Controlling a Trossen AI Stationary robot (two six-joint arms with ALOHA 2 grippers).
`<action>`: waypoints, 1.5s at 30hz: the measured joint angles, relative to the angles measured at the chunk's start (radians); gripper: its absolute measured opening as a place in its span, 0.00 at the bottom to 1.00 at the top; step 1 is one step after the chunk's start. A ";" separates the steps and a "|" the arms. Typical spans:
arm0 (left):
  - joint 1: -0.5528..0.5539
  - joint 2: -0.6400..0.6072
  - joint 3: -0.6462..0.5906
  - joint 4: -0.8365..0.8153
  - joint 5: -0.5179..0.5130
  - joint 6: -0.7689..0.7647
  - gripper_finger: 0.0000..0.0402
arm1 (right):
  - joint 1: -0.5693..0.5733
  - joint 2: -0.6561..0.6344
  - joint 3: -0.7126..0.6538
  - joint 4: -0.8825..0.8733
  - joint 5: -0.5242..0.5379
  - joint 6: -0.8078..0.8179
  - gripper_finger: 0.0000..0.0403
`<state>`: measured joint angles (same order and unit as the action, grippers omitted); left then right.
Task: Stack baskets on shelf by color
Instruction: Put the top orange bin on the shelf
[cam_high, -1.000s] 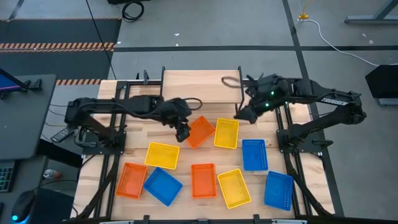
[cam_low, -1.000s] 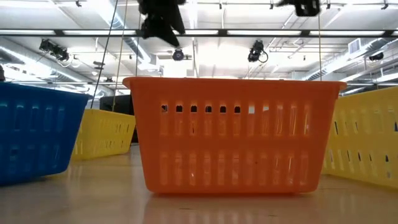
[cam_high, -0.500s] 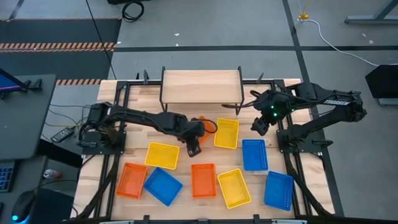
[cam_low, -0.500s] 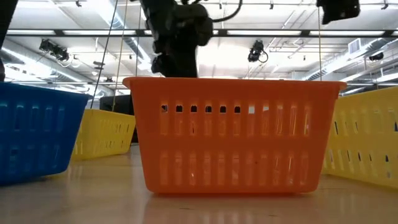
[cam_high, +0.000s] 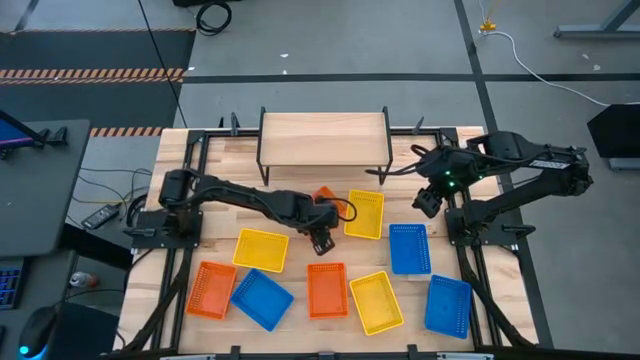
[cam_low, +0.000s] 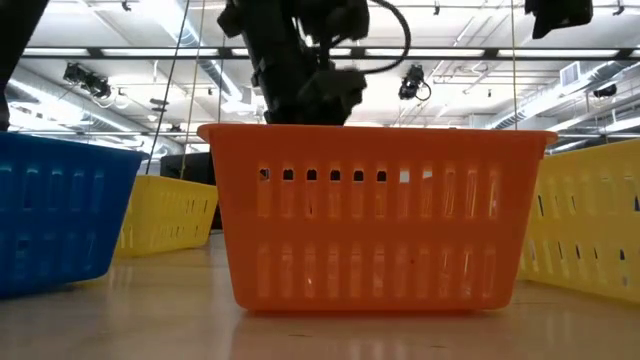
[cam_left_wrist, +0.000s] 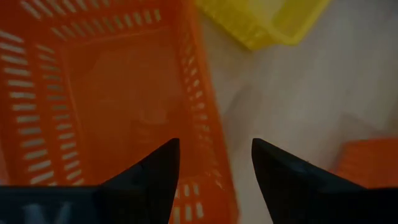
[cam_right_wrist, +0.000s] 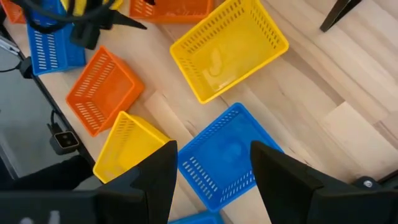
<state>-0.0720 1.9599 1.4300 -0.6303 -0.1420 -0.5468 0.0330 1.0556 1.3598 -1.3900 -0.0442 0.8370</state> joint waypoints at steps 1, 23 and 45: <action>0.000 0.010 0.000 0.003 -0.013 0.000 0.51 | 0.000 -0.003 0.000 0.000 0.002 0.000 0.52; -0.003 0.030 0.176 -0.166 0.064 -0.178 0.02 | 0.000 -0.005 0.000 -0.003 0.051 -0.060 0.52; 0.024 0.027 0.903 -0.608 -0.166 -0.044 0.02 | 0.000 -0.004 0.000 -0.003 0.070 -0.089 0.52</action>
<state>-0.0482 1.9870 2.3331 -1.2380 -0.3076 -0.5910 0.0326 1.0512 1.3598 -1.3930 0.0261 0.7483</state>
